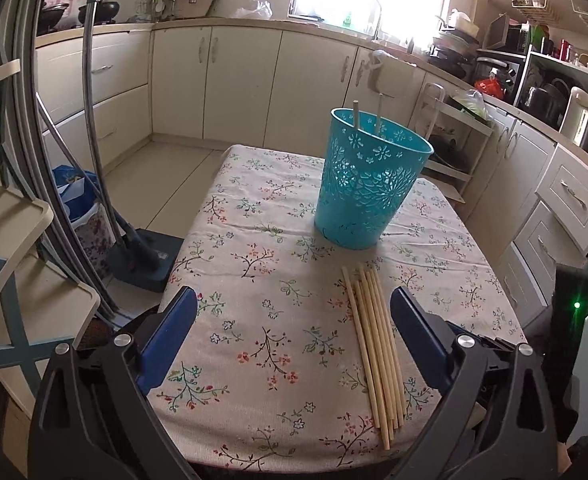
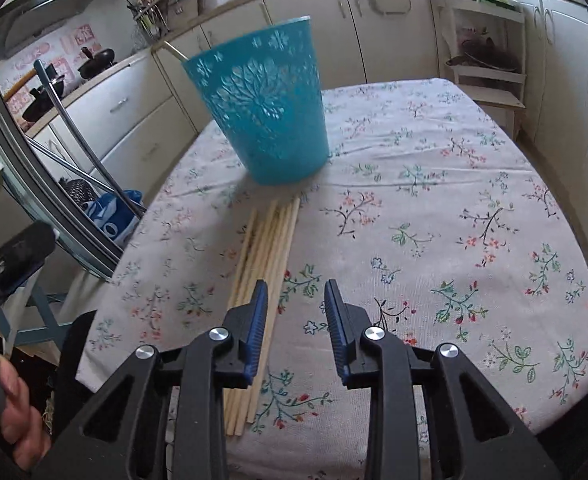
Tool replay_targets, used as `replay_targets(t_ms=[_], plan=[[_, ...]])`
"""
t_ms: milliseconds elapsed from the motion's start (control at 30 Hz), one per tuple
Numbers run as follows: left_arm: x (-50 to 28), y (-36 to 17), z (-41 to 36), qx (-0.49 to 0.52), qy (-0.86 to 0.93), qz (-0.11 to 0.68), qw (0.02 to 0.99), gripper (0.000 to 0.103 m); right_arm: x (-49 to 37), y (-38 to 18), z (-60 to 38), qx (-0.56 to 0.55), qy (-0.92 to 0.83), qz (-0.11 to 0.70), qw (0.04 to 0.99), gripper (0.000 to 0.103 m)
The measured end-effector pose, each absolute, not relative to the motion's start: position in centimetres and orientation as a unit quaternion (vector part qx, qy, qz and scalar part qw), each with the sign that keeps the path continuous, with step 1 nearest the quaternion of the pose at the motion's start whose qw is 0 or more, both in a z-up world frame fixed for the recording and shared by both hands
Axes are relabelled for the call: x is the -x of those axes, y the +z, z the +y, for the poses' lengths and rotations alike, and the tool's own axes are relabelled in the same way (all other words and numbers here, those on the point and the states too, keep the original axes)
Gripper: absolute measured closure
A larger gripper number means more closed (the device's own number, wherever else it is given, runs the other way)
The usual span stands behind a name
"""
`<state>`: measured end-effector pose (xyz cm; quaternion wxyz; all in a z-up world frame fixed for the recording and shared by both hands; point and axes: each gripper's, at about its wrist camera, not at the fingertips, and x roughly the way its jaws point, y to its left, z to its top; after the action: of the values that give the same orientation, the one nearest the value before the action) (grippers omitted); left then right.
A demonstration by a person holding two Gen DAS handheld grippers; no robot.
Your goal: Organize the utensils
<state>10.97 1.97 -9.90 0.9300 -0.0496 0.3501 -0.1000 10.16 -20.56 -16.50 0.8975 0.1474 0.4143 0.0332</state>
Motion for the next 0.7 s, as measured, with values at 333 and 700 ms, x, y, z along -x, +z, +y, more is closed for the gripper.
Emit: replay_targets(t_ms=[333,700], plan=[[-10.9,-11.8,2.4,0.036,-0.086,0.384,0.919,0.009,-12.7,-18.4,-19.4,-0.119,0.019,0.435,0.892,0.074],[-11.3,-12.8,2.5,0.03,-0.077,0.402,0.912,0.008,-16.2,-19.1,-18.6,-0.088,0.004,0.45,0.889,0.074]])
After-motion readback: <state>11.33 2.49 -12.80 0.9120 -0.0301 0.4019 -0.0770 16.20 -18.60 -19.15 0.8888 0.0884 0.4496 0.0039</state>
